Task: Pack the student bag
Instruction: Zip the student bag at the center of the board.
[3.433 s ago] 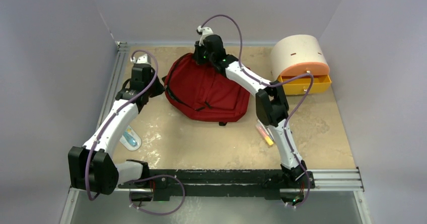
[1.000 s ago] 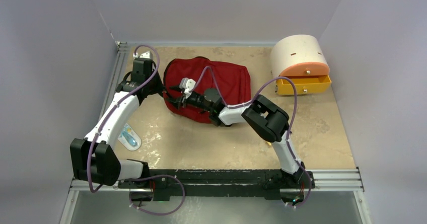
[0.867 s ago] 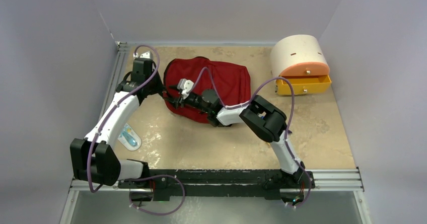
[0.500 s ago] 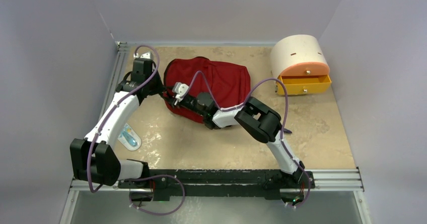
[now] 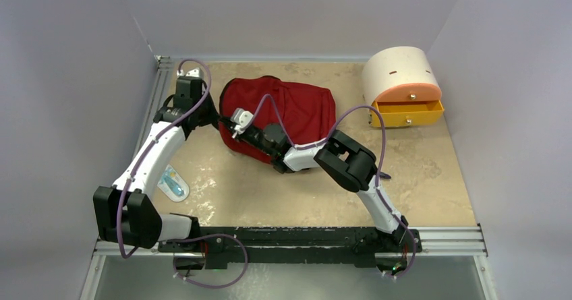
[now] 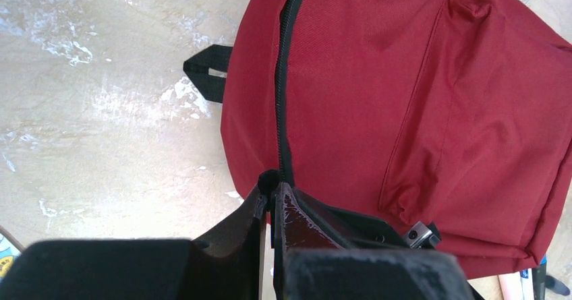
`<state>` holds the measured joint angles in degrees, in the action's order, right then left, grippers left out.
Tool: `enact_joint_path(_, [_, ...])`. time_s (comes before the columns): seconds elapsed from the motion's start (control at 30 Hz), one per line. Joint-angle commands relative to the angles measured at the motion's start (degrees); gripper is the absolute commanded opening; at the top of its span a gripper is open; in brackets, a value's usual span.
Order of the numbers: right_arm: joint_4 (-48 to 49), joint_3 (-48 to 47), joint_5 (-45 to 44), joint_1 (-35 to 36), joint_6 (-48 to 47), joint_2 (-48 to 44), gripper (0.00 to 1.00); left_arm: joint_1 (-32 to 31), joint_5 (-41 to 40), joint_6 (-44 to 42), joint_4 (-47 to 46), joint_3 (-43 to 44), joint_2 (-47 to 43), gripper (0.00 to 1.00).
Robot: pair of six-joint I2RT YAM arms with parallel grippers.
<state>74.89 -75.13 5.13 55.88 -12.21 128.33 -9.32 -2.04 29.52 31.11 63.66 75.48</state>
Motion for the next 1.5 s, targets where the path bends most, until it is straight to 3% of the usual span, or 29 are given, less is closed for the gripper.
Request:
enact_joint_path(0.0, [5.79, -1.33, 1.09, 0.58, 0.16, 0.14, 0.09, -0.17, 4.72, 1.32, -1.05, 4.32, -2.28, 0.02])
enact_joint_path(0.1, [5.21, -1.63, 2.06, 0.63, 0.33, 0.34, 0.32, -0.17, 5.04, 1.32, -0.65, 5.51, -1.97, 0.02])
enact_joint_path(0.17, [5.09, -1.88, 2.08, 0.61, 0.26, 0.42, 0.42, -0.17, 5.12, 1.24, -0.53, 5.85, -1.84, 0.01])
enact_joint_path(0.4, [3.58, -3.92, 1.63, 0.63, -0.41, 1.23, 0.45, -0.17, 5.77, 1.4, -0.35, 5.52, -1.62, 0.0])
enact_joint_path(0.57, [2.85, -5.76, 0.14, 0.61, -0.45, 2.07, 0.39, -0.17, 6.0, 1.42, -0.11, 5.43, -1.91, 0.0])
enact_joint_path(0.73, [2.96, -5.5, -0.64, 0.59, -0.02, 1.7, 0.2, -0.17, 6.09, 1.42, -0.08, 5.33, -2.18, 0.01])
enact_joint_path(0.9, [4.87, -2.48, -0.2, 0.63, 0.79, 0.59, 0.03, -0.17, 6.61, 1.72, 0.19, 7.06, -2.14, 0.29])
enact_joint_path(1.0, [5.76, -1.16, -0.12, 0.63, 1.43, 0.19, 0.01, -0.17, 6.59, 1.77, 0.97, 9.87, -1.73, 0.42])
enact_joint_path(1.1, [5.99, -0.49, 0.05, 0.63, 1.91, 0.03, 0.0, -0.09, 6.35, 1.71, 2.09, 12.69, -1.11, 0.49])
enact_joint_path(1.47, [8.52, 4.54, 8.38, 0.55, 3.6, -1.82, 0.0, 2.55, 7.72, -0.68, 2.52, 14.1, 4.83, 0.54])
